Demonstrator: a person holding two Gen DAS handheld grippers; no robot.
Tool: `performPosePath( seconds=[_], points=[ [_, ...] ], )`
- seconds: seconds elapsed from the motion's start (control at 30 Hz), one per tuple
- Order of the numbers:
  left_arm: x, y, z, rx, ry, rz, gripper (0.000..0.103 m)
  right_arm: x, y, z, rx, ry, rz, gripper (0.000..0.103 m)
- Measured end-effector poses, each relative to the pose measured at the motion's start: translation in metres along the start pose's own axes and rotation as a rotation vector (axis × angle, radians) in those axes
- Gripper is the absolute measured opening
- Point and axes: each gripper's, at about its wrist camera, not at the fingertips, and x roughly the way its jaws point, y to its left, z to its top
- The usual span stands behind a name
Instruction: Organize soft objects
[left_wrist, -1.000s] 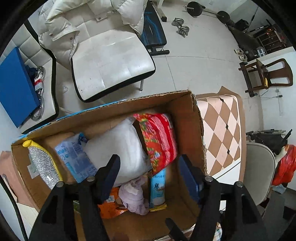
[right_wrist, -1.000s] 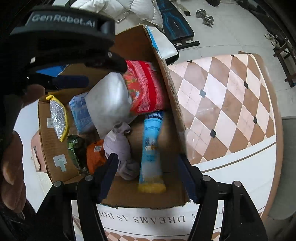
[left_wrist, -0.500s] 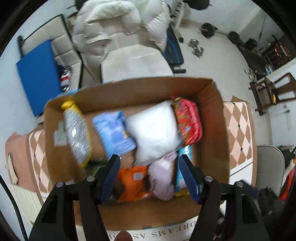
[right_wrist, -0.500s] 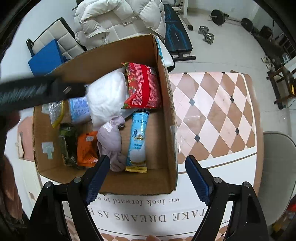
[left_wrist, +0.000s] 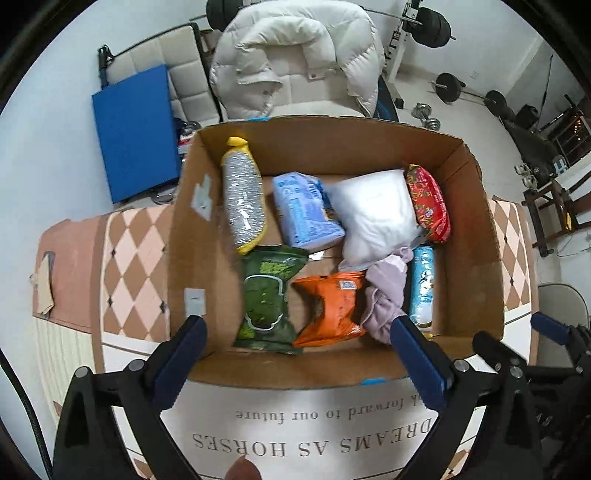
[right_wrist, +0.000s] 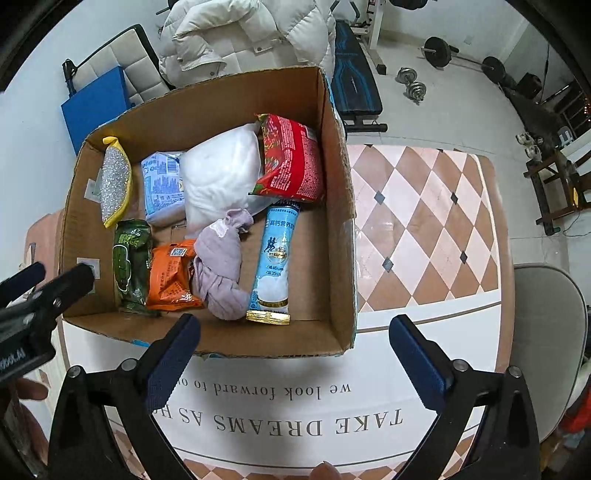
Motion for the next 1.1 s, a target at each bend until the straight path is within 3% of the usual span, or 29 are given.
performPosePath(
  seconds=[0.23,0.47,0.87,1.1],
  points=[
    [-0.02,0.004,-0.014,-0.017,-0.042,0.01,0.102,-0.016,0.004,-0.007,-0.011,-0.034,-0.018,0.103],
    [-0.074,-0.008,-0.042,0.014,-0.174,0.055,0.102,-0.057,0.003,-0.028,-0.031,-0.126,-0.055,0.103],
    [-0.174,-0.025,-0.109,0.033,-0.274,0.048,0.102,-0.177,-0.003,-0.116,-0.04,-0.293,-0.01,0.103],
    [-0.225,-0.023,-0.14,0.005,-0.331,0.02,0.102,-0.244,-0.006,-0.168,-0.047,-0.388,-0.029,0.103]
  ],
)
